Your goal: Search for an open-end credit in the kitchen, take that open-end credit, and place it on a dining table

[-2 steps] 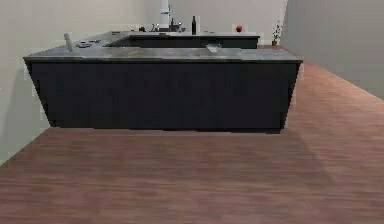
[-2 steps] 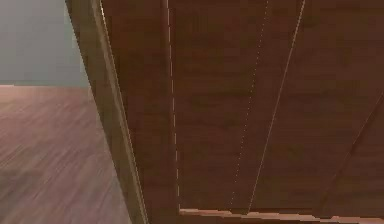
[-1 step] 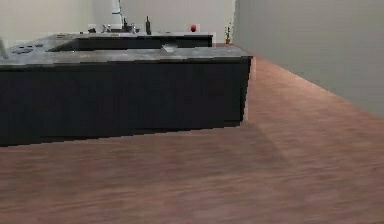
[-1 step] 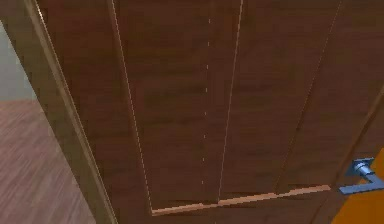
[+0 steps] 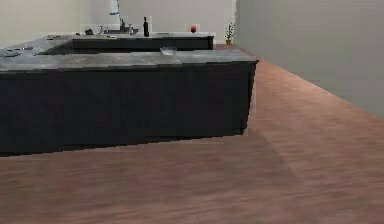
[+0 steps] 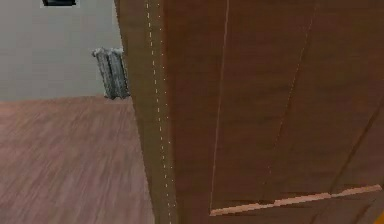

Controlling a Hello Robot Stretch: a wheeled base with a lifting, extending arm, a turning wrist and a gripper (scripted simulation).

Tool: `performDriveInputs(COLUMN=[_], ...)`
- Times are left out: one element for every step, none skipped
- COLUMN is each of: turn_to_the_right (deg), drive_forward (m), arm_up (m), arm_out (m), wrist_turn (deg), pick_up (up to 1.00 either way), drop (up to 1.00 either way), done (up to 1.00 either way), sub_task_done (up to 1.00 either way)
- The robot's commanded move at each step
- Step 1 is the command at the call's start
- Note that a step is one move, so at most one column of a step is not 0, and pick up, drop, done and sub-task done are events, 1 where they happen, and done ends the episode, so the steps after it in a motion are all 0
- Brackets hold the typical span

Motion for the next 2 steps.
performDriveInputs(turn_to_the_right=[9.0, 0.0], drive_forward=[0.00, 0.60], arm_up=[0.00, 0.00], arm_out=[0.00, 0.00], wrist_turn=[0.0, 0.0], pick_up=[0.00, 0.00], drop=[0.00, 0.00], done=[0.00, 0.00], sub_task_done=[0.00, 0.00])
